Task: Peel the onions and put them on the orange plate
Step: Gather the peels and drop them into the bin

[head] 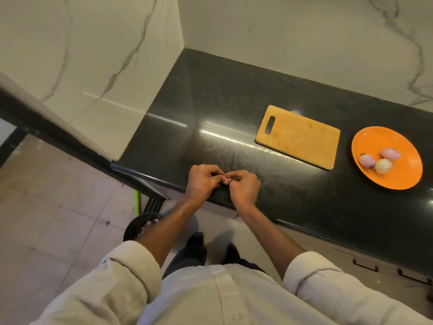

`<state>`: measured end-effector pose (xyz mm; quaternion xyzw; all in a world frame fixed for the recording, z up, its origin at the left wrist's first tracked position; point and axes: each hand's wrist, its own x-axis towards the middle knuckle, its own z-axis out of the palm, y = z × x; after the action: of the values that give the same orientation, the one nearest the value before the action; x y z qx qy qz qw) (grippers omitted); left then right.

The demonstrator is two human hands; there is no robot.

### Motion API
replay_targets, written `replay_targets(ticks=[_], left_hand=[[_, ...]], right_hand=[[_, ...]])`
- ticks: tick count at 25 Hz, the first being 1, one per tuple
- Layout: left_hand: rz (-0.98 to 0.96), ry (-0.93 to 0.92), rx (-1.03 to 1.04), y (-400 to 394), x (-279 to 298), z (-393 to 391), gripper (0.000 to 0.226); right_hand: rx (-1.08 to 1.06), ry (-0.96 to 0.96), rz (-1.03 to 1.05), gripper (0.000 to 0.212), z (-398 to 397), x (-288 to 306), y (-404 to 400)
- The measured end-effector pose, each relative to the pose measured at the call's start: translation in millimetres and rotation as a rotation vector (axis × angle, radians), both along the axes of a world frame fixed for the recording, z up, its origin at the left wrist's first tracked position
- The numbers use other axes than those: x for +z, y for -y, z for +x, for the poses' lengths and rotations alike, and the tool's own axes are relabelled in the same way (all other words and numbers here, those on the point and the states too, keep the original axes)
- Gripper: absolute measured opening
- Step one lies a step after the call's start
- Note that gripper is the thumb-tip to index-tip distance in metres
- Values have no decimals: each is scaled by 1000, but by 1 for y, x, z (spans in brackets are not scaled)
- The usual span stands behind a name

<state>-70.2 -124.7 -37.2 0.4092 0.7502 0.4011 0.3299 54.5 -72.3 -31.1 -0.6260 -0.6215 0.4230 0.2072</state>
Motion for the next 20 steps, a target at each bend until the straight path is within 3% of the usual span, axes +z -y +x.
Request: replay_targets(ticks=[4, 6, 9, 13, 15, 20], left_hand=[[76, 321, 354, 33, 5, 0, 6], [137, 362, 469, 54, 15, -16, 8], [163, 323, 584, 111, 26, -45, 10], [77, 295, 718, 210, -2, -83, 12], [-8, 312, 807, 261, -47, -108, 24], [-202, 351, 846, 346, -199, -154, 22]], right_hand=[[-148, -346, -330, 30, -28, 5, 20], [-117, -538, -453, 25, -52, 13, 36], [30, -615, -524, 19, -91, 19, 79], [252, -480, -590, 22, -144, -16, 160], [362, -313, -588, 20, -171, -52, 204], [563, 16, -483, 20, -222, -186, 276]])
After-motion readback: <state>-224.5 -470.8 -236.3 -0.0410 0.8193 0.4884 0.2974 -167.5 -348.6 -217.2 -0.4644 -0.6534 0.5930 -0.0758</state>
